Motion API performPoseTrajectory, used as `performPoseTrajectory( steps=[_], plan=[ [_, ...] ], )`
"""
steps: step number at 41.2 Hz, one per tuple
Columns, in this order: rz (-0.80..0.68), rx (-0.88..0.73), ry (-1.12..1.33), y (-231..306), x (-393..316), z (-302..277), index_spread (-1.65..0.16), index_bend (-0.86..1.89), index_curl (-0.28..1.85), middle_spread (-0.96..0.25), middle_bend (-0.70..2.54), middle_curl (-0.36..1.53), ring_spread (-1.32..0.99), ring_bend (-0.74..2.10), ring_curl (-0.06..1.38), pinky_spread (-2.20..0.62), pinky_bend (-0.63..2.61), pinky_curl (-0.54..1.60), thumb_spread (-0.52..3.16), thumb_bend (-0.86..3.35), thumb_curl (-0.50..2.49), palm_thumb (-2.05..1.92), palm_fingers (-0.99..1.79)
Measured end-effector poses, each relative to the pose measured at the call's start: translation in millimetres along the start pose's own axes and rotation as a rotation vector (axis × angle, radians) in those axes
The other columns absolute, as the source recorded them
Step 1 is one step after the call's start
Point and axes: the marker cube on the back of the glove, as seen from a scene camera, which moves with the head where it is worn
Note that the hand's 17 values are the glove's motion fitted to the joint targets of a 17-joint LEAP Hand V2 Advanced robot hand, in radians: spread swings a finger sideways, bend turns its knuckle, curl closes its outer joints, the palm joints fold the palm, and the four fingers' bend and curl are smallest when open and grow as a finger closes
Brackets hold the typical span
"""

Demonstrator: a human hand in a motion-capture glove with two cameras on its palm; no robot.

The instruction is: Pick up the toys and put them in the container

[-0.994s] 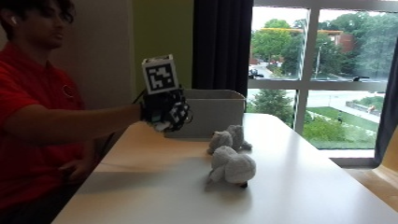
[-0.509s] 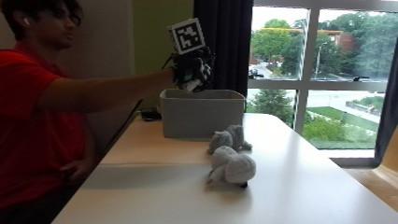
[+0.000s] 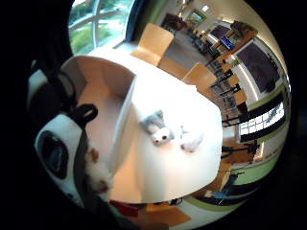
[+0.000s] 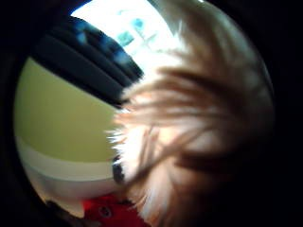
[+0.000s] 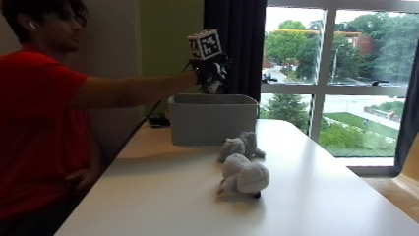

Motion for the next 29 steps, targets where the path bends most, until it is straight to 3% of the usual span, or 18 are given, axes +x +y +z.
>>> performPoseTrajectory(
  steps=[7, 12, 15, 20, 29],
  plan=[
    [-0.041, 0.003, -0.023, -4.2, -19.9, 11.9, -0.41, 0.17, 0.82, -0.37, 0.77, 0.54, -0.36, 1.14, 0.45, -0.43, 0.91, 0.40, 0.72, -0.03, 0.83, 0.27, 0.97],
    [-0.040, -0.130, -0.047, 1.7, -21.1, 19.3, -0.41, 0.18, 0.81, -0.37, 0.72, 0.52, -0.36, 1.02, 0.41, -0.38, 0.92, 0.40, 0.87, -0.09, 0.76, 0.08, 0.85],
    [-0.045, -0.197, -0.047, 7.1, -19.7, 21.7, -0.41, 0.21, 0.81, -0.35, 0.63, 0.50, -0.35, 0.95, 0.39, -0.34, 0.94, 0.41, 0.94, -0.10, 0.71, -0.05, 0.69],
    [-0.044, -0.193, -0.051, 16.7, -13.0, 17.1, -0.40, 0.19, 0.81, -0.25, 0.44, 0.45, -0.25, 0.73, 0.35, -0.17, 0.98, 0.45, 0.96, -0.14, 0.58, -0.17, 0.12],
    [0.027, -0.196, -0.019, 52.8, 41.4, 2.1, -0.42, 0.20, 0.72, -0.18, 0.41, 0.41, -0.14, 0.53, 0.23, -0.02, 0.95, 0.38, 0.95, -0.13, 0.43, -0.17, 0.10]
  ],
)
